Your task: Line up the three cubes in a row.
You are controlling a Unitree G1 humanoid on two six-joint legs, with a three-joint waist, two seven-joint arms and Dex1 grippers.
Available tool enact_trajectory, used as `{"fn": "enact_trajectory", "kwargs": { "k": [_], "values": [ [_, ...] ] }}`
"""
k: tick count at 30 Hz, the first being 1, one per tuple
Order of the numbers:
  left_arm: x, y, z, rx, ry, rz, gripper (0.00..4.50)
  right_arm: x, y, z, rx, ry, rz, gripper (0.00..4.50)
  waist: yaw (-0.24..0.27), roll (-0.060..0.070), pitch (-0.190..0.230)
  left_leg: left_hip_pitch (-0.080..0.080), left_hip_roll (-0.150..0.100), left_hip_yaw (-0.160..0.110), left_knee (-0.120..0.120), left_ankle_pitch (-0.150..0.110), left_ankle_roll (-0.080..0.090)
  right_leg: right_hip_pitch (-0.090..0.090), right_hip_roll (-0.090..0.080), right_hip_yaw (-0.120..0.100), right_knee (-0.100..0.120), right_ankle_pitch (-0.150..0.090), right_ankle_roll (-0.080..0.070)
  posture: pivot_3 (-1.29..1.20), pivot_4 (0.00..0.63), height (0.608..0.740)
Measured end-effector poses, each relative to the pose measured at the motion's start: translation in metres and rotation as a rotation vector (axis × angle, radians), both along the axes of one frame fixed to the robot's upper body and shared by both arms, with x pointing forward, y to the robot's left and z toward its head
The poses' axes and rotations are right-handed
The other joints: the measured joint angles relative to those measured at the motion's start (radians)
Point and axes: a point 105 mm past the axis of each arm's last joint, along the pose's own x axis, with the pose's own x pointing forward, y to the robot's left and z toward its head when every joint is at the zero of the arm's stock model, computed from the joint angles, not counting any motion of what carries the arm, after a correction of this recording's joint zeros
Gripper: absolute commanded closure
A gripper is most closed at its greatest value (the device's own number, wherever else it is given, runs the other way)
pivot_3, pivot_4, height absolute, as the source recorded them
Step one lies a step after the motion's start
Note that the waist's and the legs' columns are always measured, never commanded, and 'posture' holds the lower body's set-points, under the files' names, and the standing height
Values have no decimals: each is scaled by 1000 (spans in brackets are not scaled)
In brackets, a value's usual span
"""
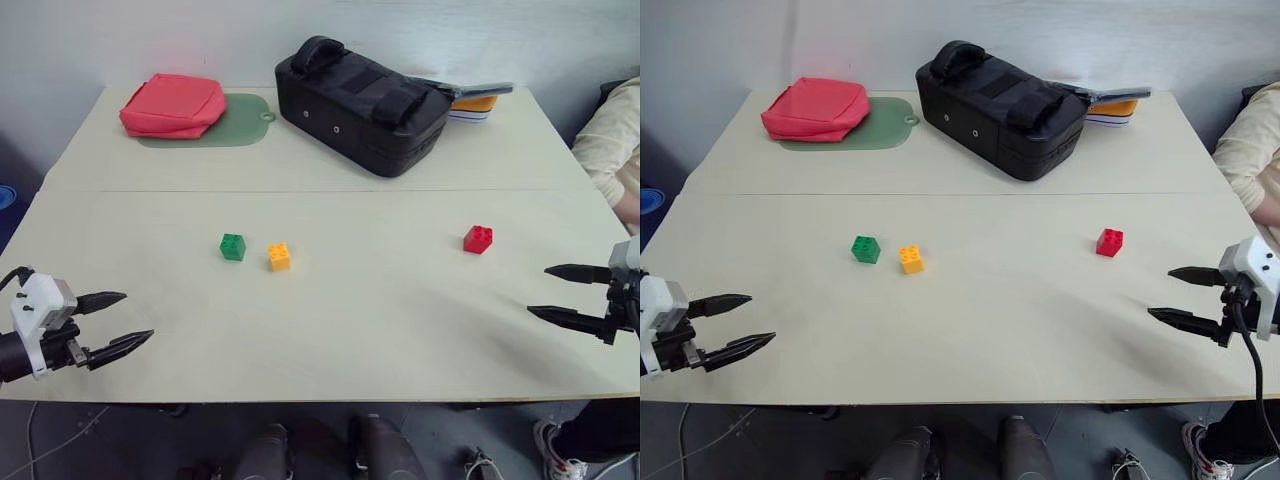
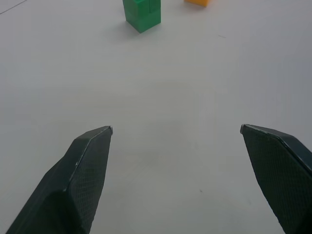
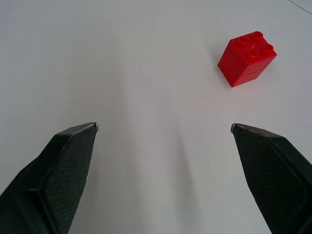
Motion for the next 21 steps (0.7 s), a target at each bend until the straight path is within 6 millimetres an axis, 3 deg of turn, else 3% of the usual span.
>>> {"fn": "enact_trajectory", "kwargs": {
  "k": [21],
  "values": [
    [2,0,-3,14,4,17,69,-2,7,-7,-11,-10,-3,0,0,0,0,0,0,0,-2,1,-1,0,0,0,-1,0,0,0,150,740]
  ]
}}
